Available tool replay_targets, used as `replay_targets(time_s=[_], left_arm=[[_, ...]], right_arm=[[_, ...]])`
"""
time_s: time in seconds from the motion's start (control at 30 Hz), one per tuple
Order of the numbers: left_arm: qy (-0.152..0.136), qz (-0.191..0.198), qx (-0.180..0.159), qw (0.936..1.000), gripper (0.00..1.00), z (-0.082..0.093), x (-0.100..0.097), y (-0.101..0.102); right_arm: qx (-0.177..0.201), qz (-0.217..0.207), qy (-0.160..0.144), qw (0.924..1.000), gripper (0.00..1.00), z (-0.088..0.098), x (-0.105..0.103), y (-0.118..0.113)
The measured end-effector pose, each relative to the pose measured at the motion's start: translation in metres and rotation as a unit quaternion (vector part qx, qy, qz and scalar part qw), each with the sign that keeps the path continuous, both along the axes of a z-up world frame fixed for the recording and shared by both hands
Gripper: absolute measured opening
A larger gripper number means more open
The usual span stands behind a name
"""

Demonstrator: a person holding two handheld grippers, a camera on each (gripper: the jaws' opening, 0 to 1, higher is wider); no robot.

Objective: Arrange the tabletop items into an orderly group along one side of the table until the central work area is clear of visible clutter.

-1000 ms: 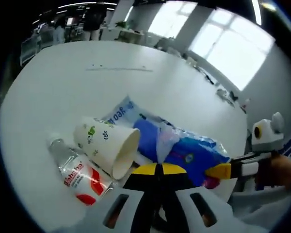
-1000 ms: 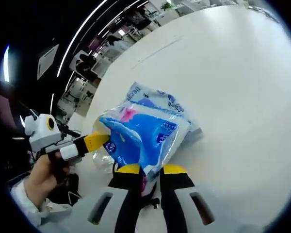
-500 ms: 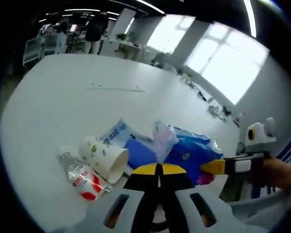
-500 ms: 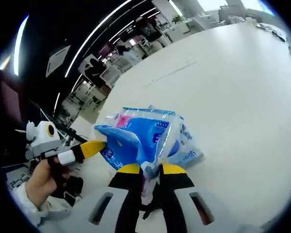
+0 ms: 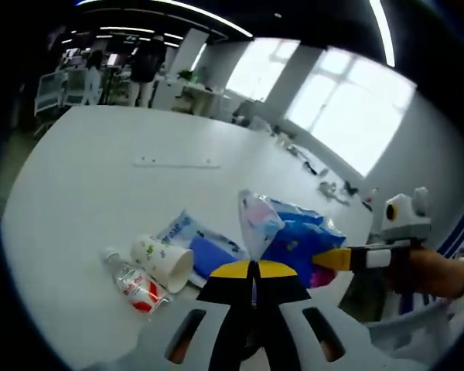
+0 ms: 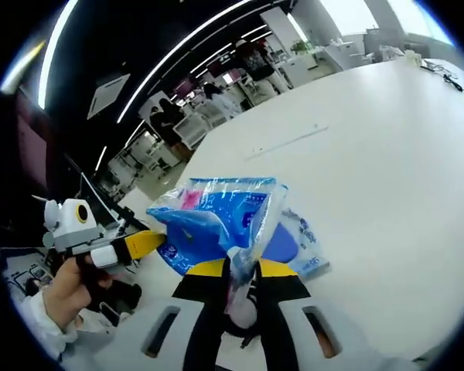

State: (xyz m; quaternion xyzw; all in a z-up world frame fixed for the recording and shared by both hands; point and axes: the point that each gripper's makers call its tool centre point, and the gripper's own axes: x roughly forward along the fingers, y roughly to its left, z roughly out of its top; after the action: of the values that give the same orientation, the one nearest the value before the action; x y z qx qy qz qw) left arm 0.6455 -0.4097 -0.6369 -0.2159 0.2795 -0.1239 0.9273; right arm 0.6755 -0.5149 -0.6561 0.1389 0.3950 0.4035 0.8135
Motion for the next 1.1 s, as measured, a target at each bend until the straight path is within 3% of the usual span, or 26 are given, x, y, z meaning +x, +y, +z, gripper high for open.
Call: replay_targets(time_s=[0.17, 0.4, 0.6, 0.73, 0.83, 1.1], left_arm=[[-0.015, -0.008, -0.006, 0.9998, 0.00, 0.012, 0.001, -0.010], [-0.029, -0.011, 0.007, 0.9995, 0.00, 0.031, 0.011, -0.019], [-0.030, 0.009, 0.016, 0.9994, 0.00, 0.037, 0.019, -0.022], [-0.017, 0.024, 0.024, 0.9993, 0.00, 0.033, 0.024, -0.024], [-0.012, 0.038, 0.014, 0.9991, 0.00, 0.034, 0.026, -0.026], [-0.002, 0.041, 0.029, 0.9987, 0.00, 0.032, 0.039, -0.035]], right_arm=[[0.001, 0.005, -0.033, 0.9994, 0.10, 0.022, 0.009, -0.007], [0.008, 0.018, -0.050, 0.9986, 0.10, 0.036, 0.019, -0.014], [0.022, 0.031, -0.034, 0.9987, 0.09, 0.037, 0.032, -0.015], [0.016, 0.067, -0.053, 0.9963, 0.09, 0.042, 0.040, -0.014], [0.024, 0.070, -0.045, 0.9962, 0.09, 0.042, 0.048, -0.015], [0.028, 0.087, -0.037, 0.9951, 0.09, 0.036, 0.066, -0.019]])
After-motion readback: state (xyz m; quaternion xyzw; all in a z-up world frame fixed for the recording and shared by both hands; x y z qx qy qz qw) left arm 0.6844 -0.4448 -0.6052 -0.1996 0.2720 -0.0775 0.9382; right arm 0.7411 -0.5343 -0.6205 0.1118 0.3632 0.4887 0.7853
